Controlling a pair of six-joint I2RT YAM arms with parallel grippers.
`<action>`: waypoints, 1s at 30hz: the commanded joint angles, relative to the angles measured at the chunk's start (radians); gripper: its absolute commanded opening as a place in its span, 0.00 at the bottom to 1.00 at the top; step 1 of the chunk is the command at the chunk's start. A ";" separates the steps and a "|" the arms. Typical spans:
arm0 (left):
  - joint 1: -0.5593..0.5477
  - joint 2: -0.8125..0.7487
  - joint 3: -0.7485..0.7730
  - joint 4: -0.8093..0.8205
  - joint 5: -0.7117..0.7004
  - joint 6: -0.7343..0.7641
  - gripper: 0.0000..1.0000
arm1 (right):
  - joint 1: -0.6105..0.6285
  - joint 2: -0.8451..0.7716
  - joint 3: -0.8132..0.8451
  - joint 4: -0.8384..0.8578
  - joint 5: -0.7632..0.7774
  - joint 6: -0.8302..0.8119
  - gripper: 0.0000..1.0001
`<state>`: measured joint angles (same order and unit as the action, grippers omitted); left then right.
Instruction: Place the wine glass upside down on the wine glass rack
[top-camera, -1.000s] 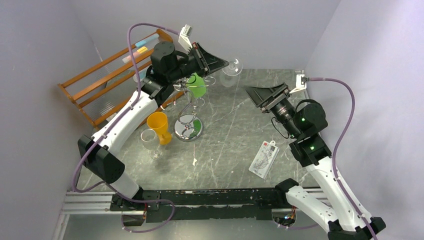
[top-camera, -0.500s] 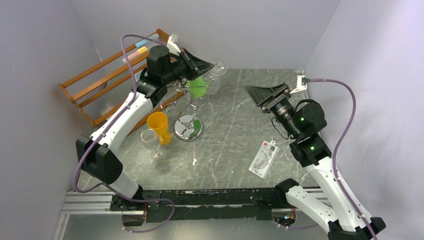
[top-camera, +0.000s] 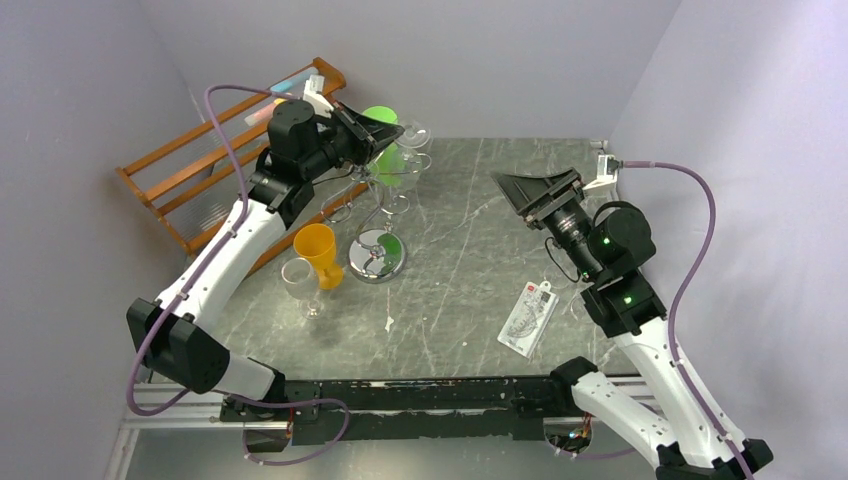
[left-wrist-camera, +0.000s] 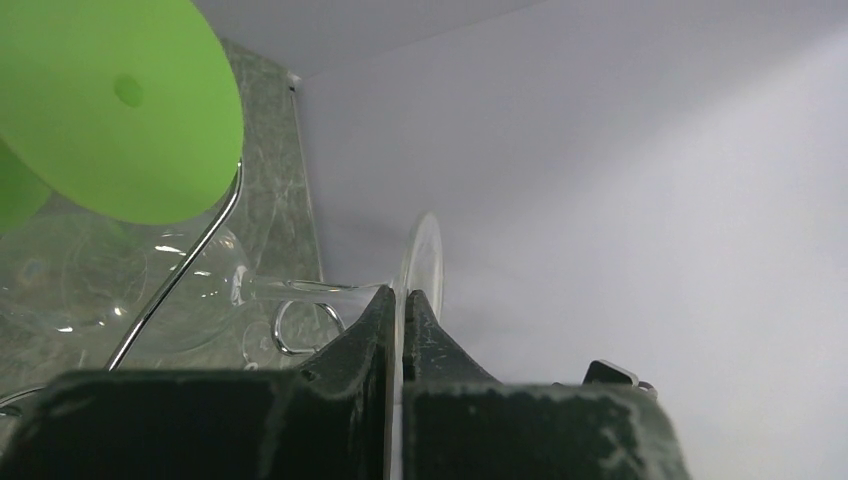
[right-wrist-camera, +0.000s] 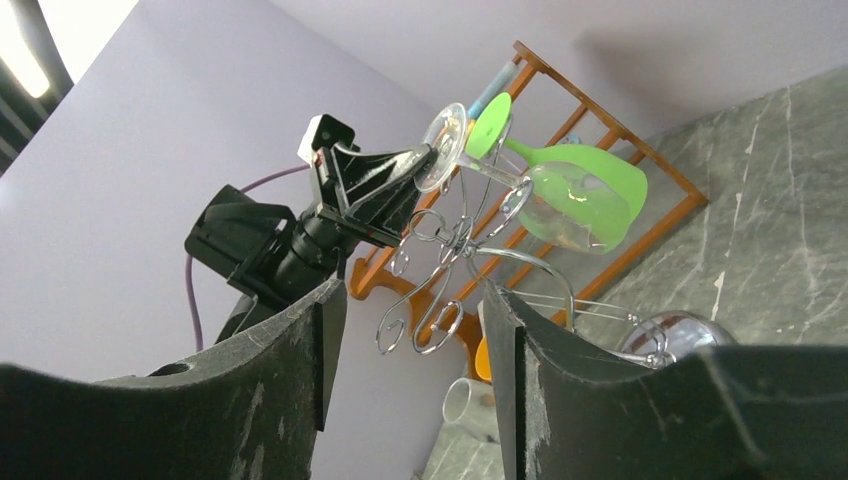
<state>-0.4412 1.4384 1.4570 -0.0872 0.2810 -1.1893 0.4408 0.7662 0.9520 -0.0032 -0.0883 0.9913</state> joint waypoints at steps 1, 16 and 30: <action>0.009 -0.020 -0.014 0.010 0.002 -0.022 0.05 | 0.003 -0.018 -0.010 -0.040 0.031 0.012 0.56; 0.009 -0.081 -0.053 -0.046 0.030 -0.010 0.05 | 0.003 -0.022 -0.028 -0.055 0.038 0.032 0.54; 0.009 -0.096 -0.073 -0.001 0.160 0.015 0.05 | 0.003 -0.024 -0.046 -0.057 0.052 0.041 0.53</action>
<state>-0.4412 1.3762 1.3872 -0.1463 0.3744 -1.1847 0.4408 0.7502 0.9215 -0.0566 -0.0555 1.0206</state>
